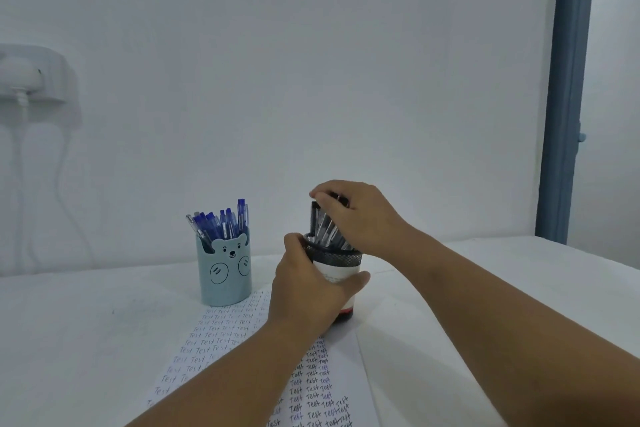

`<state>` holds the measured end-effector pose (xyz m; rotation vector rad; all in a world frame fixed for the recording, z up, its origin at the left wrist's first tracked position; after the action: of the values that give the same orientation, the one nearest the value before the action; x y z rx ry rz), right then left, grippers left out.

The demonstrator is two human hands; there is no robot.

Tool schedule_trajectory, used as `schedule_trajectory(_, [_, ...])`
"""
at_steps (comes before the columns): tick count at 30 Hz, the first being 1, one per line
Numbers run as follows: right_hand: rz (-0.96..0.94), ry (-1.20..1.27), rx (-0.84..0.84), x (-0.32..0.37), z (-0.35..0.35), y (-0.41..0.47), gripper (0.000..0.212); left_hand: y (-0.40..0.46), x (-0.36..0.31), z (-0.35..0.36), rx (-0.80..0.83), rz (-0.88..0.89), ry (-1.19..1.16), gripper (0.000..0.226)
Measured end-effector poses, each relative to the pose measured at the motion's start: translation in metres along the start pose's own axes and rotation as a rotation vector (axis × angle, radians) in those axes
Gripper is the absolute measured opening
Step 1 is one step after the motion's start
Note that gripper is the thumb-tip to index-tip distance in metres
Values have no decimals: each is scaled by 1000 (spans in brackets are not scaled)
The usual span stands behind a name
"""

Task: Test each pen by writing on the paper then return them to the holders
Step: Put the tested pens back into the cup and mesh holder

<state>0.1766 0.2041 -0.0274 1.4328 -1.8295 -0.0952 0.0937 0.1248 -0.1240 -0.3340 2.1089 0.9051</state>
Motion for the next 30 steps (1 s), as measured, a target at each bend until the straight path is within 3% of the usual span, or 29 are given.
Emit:
schedule_trajectory(2, [0, 14, 84, 3, 4, 1, 23, -1, 1, 0, 6, -5, -24, 79])
schedule_trajectory(5, [-87, -20, -60, 6, 1, -3, 26, -1, 1, -1, 23, -6, -63, 80])
schedule_trajectory(8, [17, -109, -106, -2, 1, -6, 33, -1, 0, 2, 71, -15, -83, 82])
schedule_trajectory(12, [-8, 56, -64, -5, 7, -5, 7, -2, 1, 4, 144, -64, -192, 74])
schedule_trajectory(15, [-112, 116, -144, -2, 5, -7, 8, -1, 3, 3, 160, -98, -280, 70])
schedule_trajectory(19, [-33, 110, -163, -1, -3, -16, 54, 1, 2, 6, 188, -101, -280, 85])
schedule_trajectory(21, [90, 130, -144, -8, 1, -20, 63, 0, -1, 7, 188, -76, -246, 88])
schedule_trajectory(25, [135, 190, -164, -12, 6, -15, 21, -1, -4, 7, 177, -48, -193, 77])
schedule_trajectory(30, [107, 250, -181, -10, -1, -9, 20, 0, -4, 9, 150, -52, -185, 75])
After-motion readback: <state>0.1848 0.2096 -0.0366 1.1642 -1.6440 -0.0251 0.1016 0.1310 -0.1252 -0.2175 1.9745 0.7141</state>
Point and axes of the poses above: each hand's wrist, its own y-axis towards the middle knuckle, its own z-axis out of the palm, x = y × z, the point moved 6 cm from there along y, towards the middle knuckle, and after that the axes turned 13 degrees about x, right-handed, at the moved point
